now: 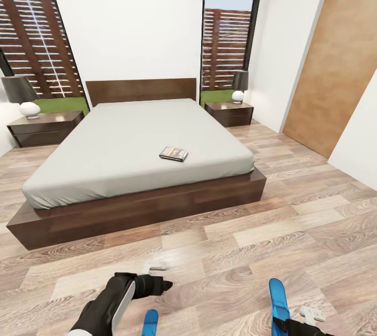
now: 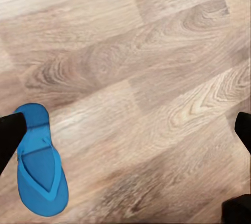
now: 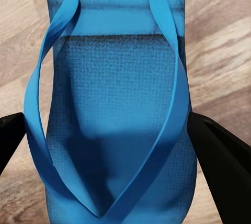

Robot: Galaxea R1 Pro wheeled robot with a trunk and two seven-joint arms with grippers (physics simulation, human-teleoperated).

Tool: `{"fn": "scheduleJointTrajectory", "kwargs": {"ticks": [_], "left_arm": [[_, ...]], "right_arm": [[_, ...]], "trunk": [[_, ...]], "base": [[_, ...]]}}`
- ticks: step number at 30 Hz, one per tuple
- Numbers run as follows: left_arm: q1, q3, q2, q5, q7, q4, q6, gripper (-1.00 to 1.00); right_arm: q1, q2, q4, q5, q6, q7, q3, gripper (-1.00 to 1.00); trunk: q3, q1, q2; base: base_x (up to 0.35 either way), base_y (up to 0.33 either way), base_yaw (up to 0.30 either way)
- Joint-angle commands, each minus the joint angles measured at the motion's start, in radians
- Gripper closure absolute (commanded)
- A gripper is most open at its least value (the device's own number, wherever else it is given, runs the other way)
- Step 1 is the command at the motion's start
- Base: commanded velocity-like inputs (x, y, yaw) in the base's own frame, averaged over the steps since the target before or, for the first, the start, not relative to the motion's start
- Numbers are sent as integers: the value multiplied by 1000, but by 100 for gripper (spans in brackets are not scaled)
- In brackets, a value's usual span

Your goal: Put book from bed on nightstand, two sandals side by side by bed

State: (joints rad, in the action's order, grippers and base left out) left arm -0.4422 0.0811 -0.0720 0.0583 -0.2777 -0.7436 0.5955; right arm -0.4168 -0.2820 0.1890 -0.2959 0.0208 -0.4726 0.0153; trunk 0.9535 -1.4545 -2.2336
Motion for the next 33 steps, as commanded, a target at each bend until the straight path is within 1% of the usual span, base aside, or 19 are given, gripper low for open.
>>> {"fn": "scheduleJointTrajectory", "kwargs": {"ticks": [1,3,11,29,33], "left_arm": [[-1,-1,12,5,2,-1,6,-100],[-1,-5,33,2,3,0,2,-100],[-1,-5,37,2,5,0,1,-100],[-1,-5,35,3,5,1,1,-100],[-1,-4,35,3,5,1,1,-100]], "right_arm": [[0,0,0,-5,2,-4,2,100],[0,0,0,-5,2,-5,2,100],[0,0,0,-6,2,-6,2,100],[0,0,2,-8,2,-7,2,100],[0,-6,24,-12,11,-12,6,100]], "trunk": [[1,0,0],[1,0,0],[1,0,0],[57,-69,-126],[70,-84,-154]], "base": [[0,0,0],[0,0,0],[0,0,0],[0,0,0],[0,0,0]]}}
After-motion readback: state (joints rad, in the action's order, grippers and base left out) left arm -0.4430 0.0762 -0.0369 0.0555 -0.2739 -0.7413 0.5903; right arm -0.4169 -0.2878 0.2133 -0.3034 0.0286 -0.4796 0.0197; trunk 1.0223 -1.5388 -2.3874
